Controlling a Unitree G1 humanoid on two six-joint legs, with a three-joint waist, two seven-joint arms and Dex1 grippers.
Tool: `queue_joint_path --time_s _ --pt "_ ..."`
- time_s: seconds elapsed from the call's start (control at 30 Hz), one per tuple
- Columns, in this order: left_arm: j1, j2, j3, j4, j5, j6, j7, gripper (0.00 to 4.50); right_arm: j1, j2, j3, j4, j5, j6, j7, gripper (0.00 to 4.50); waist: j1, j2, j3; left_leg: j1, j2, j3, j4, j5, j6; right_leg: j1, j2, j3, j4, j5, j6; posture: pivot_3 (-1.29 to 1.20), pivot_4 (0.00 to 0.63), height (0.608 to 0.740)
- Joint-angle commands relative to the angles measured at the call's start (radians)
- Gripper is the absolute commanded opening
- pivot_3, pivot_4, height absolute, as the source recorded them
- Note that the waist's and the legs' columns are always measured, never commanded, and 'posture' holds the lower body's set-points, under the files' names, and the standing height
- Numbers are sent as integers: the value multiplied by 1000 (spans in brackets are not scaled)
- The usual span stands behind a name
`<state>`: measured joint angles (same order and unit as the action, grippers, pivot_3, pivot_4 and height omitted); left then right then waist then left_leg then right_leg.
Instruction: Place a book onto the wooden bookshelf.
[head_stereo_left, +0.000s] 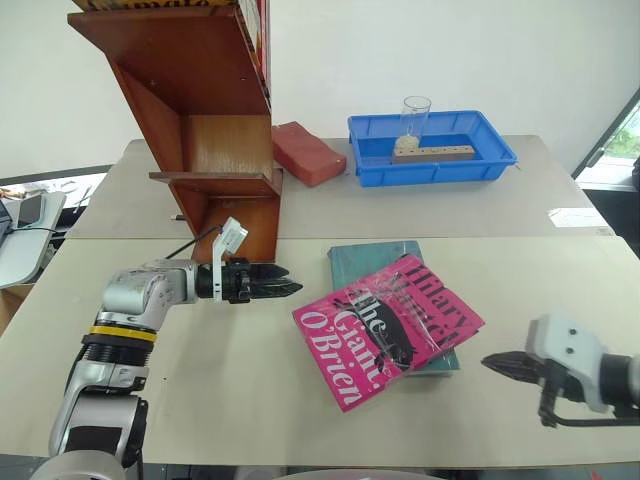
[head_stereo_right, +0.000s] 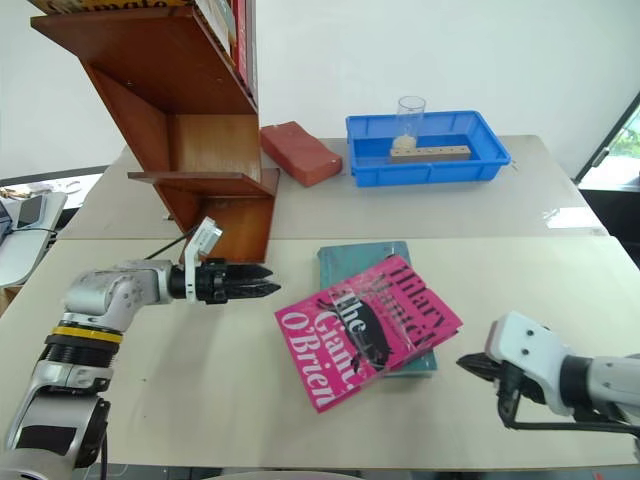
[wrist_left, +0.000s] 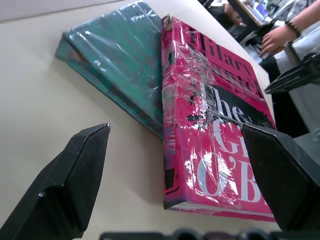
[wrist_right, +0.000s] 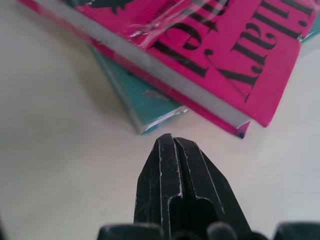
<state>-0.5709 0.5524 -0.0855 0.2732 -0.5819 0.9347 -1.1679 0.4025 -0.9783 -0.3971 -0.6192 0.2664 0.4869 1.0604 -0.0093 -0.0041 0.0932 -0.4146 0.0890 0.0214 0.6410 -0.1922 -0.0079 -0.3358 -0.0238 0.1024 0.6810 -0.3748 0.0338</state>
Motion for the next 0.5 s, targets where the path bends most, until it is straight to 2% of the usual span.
queue_joint_path --time_s 0.03,0.27,0.5 --pt "-26 -38 -10 66 -3 26 -6 4500 -75 11 79 49 -42 -46 -48 74 3 0 0 0 0 0 0 0 0 0 0 0 0 0 0 0 150 649" --pt "-11 -111 -33 102 0 68 7 4500 -240 18 221 173 -83 -113 -59 74 9 0 0 -2 -3 -5 0 0 0 1 0 0 0 0 0 0 150 649" --pt "44 -140 23 48 -61 178 53 4500 -436 49 356 329 -123 -198 -55 74 5 1 0 -2 -4 -7 0 0 0 2 0 0 0 1 0 0 150 649"
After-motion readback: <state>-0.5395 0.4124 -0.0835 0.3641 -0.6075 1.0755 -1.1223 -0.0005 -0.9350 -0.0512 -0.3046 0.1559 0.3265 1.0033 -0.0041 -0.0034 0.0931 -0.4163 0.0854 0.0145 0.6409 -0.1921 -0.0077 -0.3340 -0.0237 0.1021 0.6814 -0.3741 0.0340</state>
